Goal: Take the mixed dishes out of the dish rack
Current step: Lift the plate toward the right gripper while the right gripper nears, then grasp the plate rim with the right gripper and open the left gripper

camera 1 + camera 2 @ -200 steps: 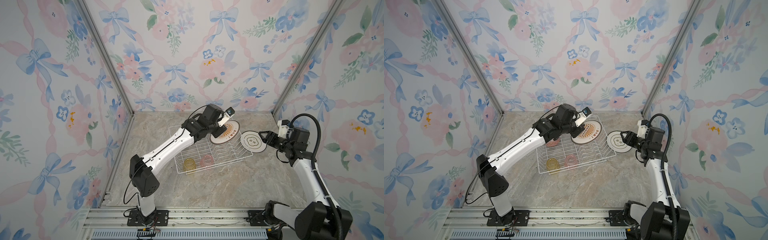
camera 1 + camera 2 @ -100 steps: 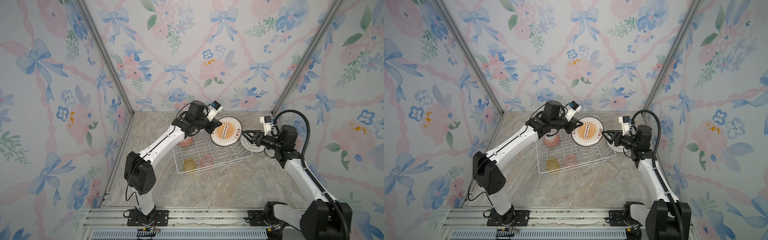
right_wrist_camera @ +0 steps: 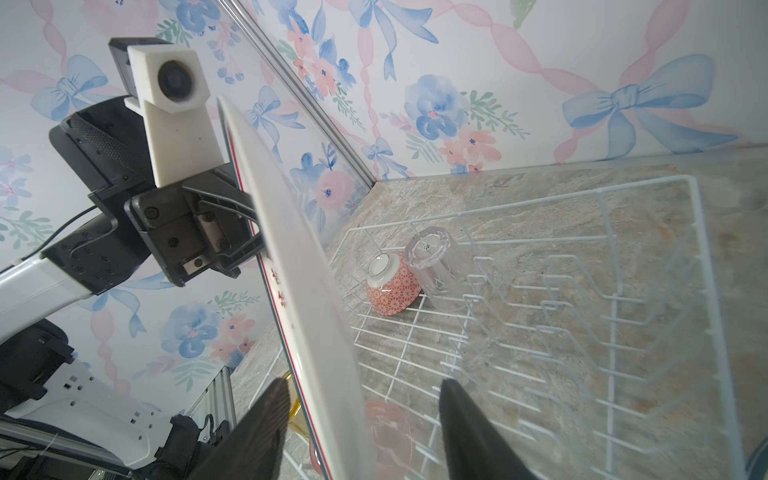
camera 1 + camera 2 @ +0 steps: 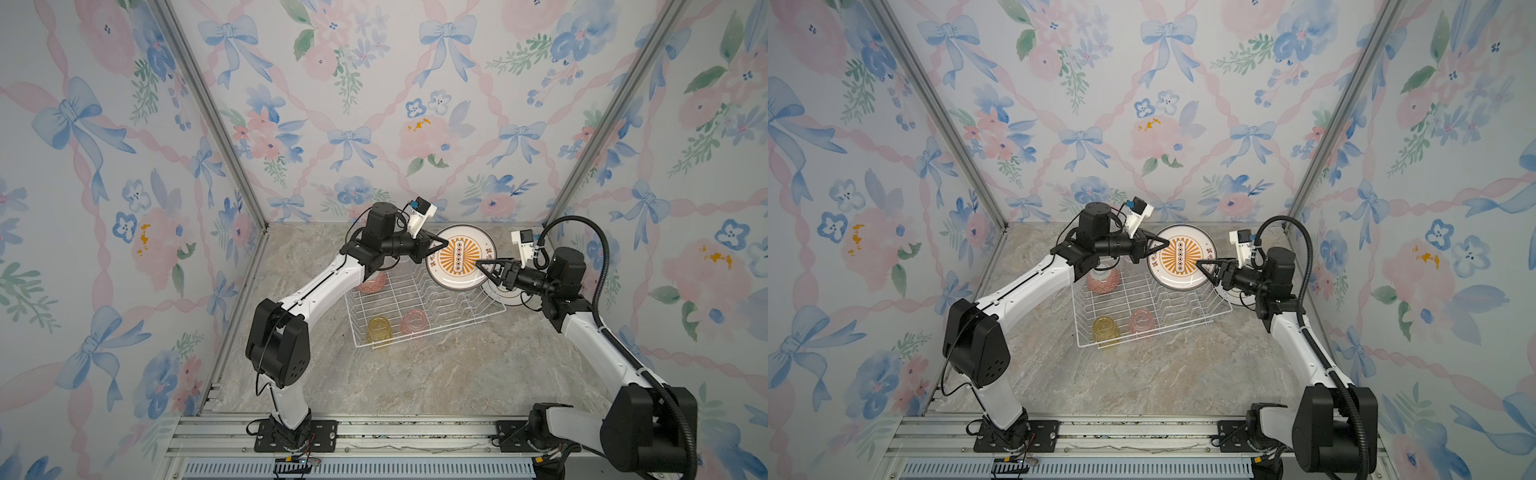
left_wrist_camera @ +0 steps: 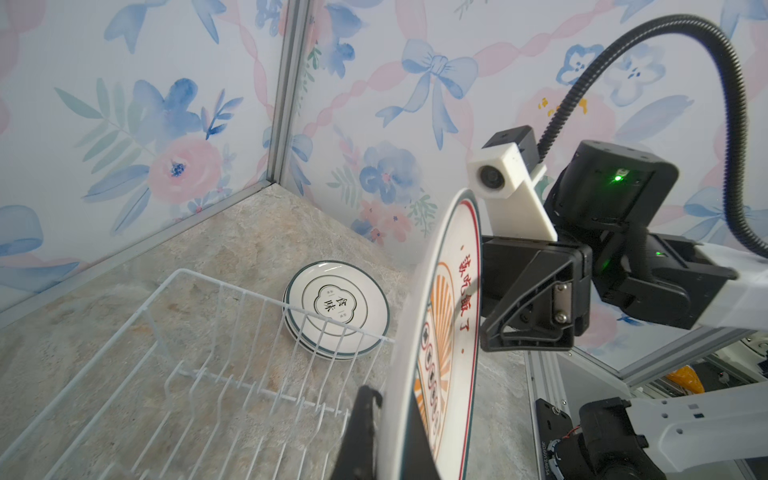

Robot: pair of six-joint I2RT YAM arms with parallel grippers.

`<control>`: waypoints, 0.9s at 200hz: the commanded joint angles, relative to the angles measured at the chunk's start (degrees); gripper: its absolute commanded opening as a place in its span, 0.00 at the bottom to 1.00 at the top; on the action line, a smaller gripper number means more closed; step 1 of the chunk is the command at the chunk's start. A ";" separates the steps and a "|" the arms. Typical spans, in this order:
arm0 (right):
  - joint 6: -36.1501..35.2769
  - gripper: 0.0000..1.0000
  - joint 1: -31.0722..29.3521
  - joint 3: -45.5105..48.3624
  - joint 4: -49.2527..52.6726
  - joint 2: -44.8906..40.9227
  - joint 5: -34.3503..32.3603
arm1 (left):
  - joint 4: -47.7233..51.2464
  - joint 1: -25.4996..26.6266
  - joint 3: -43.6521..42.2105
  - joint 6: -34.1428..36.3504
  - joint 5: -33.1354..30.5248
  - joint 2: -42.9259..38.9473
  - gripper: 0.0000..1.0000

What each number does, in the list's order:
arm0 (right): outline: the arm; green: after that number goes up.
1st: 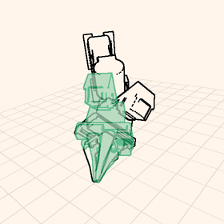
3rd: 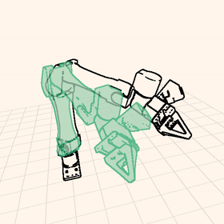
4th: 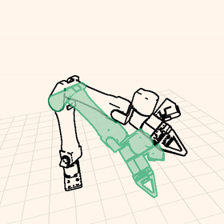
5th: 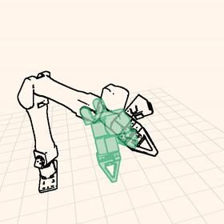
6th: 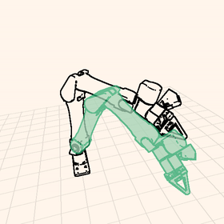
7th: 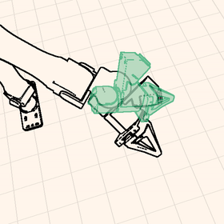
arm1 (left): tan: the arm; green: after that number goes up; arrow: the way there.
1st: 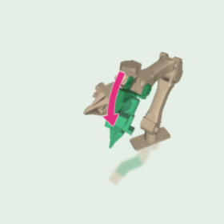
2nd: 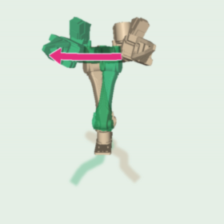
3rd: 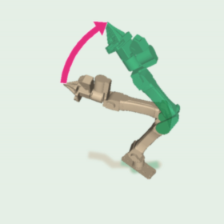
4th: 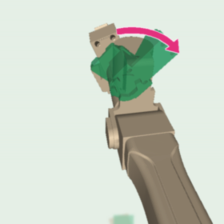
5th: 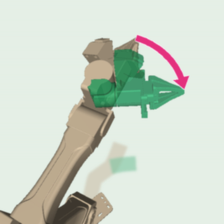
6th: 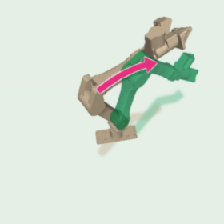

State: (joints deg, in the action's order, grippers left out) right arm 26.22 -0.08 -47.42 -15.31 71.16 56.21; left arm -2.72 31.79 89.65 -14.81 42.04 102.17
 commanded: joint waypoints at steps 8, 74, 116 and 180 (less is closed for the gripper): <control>4.02 0.56 -1.63 0.73 -7.99 1.52 2.09 | -10.57 -0.28 -0.24 -6.36 5.54 0.97 0.00; 8.27 0.16 -2.63 0.75 -13.90 3.21 2.86 | -11.50 0.20 0.00 -7.15 5.34 2.82 0.00; 8.55 0.00 -2.59 0.46 -13.04 2.33 1.98 | -11.49 0.20 -0.08 -7.46 5.33 3.16 0.03; 8.81 0.00 -1.80 -0.60 -10.92 1.78 0.31 | -11.51 0.13 -3.83 -3.60 3.28 -1.25 0.57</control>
State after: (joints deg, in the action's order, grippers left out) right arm 34.13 -2.33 -46.85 -25.69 74.15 57.12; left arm -13.21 31.90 88.42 -21.98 45.84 104.88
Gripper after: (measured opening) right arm 0.109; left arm 0.520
